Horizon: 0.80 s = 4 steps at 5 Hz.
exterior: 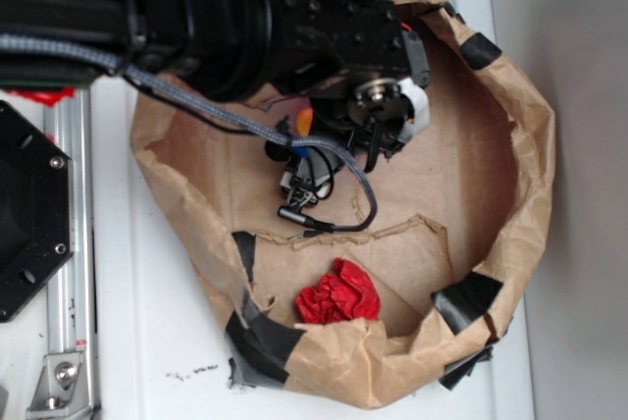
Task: Grab the yellow duck.
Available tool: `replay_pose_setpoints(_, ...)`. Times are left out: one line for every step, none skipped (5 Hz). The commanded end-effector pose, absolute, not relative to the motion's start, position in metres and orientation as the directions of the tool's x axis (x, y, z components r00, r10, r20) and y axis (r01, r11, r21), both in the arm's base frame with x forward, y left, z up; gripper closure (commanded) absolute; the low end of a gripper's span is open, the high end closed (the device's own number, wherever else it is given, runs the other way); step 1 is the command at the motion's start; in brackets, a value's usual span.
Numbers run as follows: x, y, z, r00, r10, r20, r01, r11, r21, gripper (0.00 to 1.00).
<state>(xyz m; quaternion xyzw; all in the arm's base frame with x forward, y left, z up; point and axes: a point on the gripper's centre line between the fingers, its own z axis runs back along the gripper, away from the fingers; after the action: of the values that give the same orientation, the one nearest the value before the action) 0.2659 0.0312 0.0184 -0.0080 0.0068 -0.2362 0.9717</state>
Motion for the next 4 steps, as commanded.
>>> replay_pose_setpoints(0.267, 0.042, 0.036, 0.907, -0.419, 0.05, 0.42, 0.908, 0.004, 1.0)
replay_pose_setpoints(0.269, 0.043, 0.035, 0.907, -0.419, 0.041, 0.419, 0.908, 0.008, 1.0)
replay_pose_setpoints(0.271, 0.046, 0.037, 0.909, -0.414, 0.043, 0.414, 0.91, 0.02, 1.0)
replay_pose_setpoints(0.273, 0.047, 0.062, 0.914, -0.395, 0.093, 0.394, 0.919, 0.027, 1.0)
